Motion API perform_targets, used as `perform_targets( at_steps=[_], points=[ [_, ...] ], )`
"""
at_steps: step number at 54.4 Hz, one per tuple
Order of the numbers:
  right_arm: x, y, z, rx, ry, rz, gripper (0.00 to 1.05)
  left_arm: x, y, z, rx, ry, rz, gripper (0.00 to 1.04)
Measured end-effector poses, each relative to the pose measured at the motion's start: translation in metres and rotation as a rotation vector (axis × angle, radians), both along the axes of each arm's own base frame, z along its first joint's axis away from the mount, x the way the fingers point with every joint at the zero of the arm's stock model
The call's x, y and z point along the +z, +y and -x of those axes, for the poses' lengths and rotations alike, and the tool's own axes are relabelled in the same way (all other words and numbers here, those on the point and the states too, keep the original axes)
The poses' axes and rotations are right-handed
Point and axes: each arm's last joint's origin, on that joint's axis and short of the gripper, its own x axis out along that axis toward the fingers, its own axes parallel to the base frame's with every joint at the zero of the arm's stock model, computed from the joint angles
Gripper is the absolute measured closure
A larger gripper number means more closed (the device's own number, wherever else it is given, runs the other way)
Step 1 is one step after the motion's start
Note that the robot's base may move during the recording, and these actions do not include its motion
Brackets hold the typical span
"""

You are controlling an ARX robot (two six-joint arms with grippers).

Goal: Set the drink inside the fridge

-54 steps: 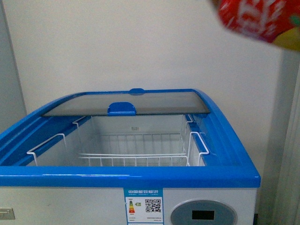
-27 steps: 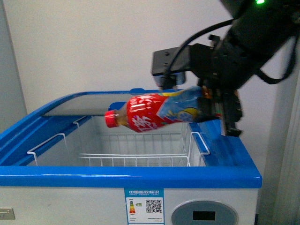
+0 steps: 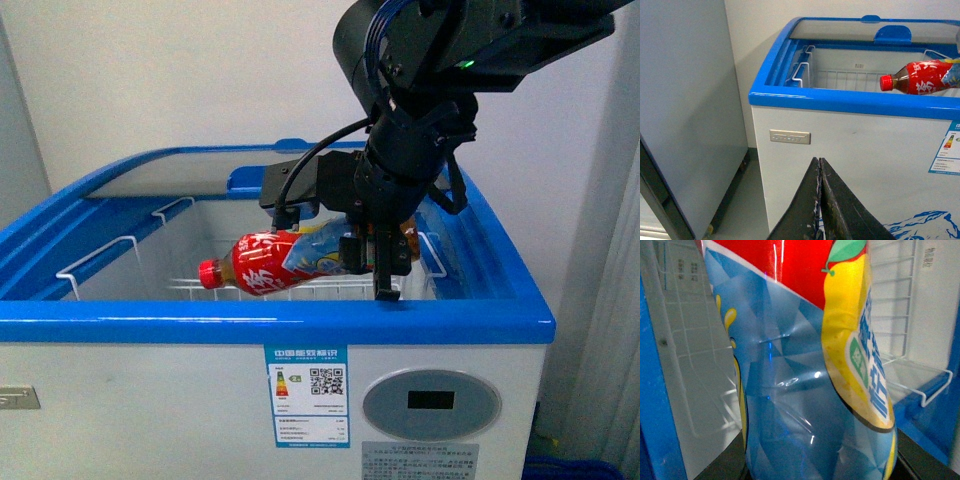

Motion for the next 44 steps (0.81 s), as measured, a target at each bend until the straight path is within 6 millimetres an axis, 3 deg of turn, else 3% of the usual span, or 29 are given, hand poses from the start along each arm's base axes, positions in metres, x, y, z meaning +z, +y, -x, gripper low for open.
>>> perform_targets(
  at_steps=[12, 37, 44],
  points=[
    [-0.005, 0.012, -0.016, -0.026, -0.09, -0.029, 0.59, 0.0, 0.0, 0.0, 0.0, 0.0, 0.0, 1.02],
    [-0.042, 0.024, -0.053, -0.099, -0.133, -0.035, 0.6, 0.0, 0.0, 0.0, 0.0, -0.001, 0.0, 1.02],
    [-0.064, 0.025, -0.059, -0.109, -0.136, -0.025, 0.6, 0.0, 0.0, 0.0, 0.0, -0.001, 0.002, 0.79]
  ],
)
